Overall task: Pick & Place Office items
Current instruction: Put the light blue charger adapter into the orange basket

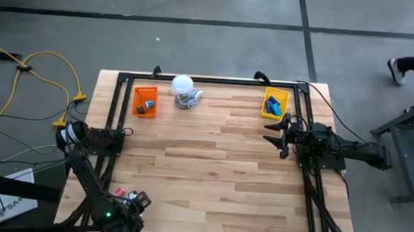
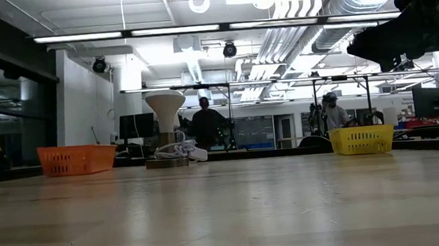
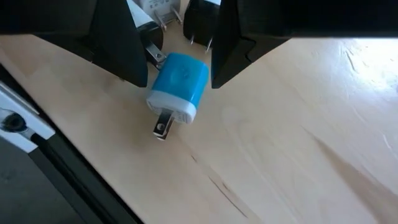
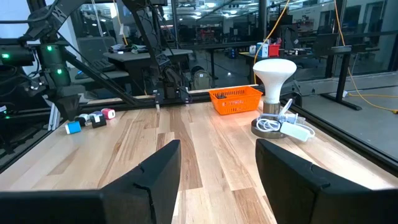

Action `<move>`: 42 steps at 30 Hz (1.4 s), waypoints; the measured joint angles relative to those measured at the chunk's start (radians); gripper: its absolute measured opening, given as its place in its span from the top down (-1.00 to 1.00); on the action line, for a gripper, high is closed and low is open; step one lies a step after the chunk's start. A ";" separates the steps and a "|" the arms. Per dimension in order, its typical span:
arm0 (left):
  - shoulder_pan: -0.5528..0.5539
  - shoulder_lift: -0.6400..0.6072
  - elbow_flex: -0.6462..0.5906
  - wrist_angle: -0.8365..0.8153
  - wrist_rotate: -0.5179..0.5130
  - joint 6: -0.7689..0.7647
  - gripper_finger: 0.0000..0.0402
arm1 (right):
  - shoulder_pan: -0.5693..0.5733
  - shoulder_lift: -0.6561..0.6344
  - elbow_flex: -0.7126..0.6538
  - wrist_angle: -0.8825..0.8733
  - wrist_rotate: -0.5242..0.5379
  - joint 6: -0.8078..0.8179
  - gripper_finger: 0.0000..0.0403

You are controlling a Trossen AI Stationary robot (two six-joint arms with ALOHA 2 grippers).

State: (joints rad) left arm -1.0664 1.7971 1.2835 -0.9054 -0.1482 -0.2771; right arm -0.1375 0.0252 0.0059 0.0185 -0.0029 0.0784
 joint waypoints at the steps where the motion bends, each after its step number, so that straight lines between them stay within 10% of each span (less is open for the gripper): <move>1: 0.000 0.005 0.000 0.001 0.004 0.000 0.17 | 0.000 0.000 0.000 0.000 0.000 0.000 0.03; 42: 0.004 0.070 0.000 0.020 0.006 0.015 0.17 | 0.000 0.000 0.000 0.000 0.000 0.000 0.03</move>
State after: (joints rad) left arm -1.0622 1.8668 1.2831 -0.8852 -0.1425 -0.2622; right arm -0.1378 0.0252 0.0058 0.0185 -0.0029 0.0784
